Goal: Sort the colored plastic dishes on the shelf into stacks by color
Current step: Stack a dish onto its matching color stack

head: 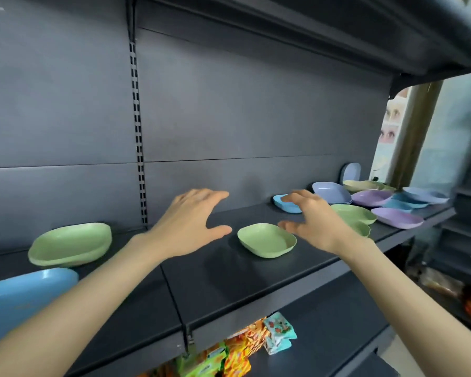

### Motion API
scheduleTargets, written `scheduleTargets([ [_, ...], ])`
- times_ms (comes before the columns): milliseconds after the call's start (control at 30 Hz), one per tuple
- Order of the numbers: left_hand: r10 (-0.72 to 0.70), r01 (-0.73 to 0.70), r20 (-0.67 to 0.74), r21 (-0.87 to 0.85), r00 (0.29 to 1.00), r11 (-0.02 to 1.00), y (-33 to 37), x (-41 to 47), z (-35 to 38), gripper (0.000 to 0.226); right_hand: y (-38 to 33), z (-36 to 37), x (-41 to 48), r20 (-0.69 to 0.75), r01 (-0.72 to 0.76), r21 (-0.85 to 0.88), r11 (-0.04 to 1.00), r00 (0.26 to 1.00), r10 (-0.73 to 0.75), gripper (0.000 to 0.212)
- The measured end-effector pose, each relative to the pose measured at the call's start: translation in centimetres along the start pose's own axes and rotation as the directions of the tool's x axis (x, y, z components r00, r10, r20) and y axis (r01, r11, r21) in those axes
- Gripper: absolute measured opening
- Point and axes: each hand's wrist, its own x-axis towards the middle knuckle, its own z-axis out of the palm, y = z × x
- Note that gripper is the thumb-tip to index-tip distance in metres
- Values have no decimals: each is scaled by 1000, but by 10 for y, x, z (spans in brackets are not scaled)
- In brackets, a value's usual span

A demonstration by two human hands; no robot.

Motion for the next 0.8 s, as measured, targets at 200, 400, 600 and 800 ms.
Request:
scheduleTargets([
  [200, -106, 122, 107, -155, 989, 980, 14, 34, 69, 72, 70, 30, 19, 87, -46, 86, 995, 995, 39, 56],
  [400, -293, 345, 205, -305, 934, 887, 39, 41, 115, 93, 116, 65, 35, 160, -124, 335, 934, 984, 73, 58],
  [600, -403, 457, 250, -219, 880, 862, 54, 31, 117, 100, 141, 93, 50, 252, -163, 549, 820, 968, 24, 60],
  [800, -522, 564, 221, -226, 824, 794, 80, 45, 146, 99, 156, 104, 58, 298, -63, 609, 791, 942, -155, 50],
])
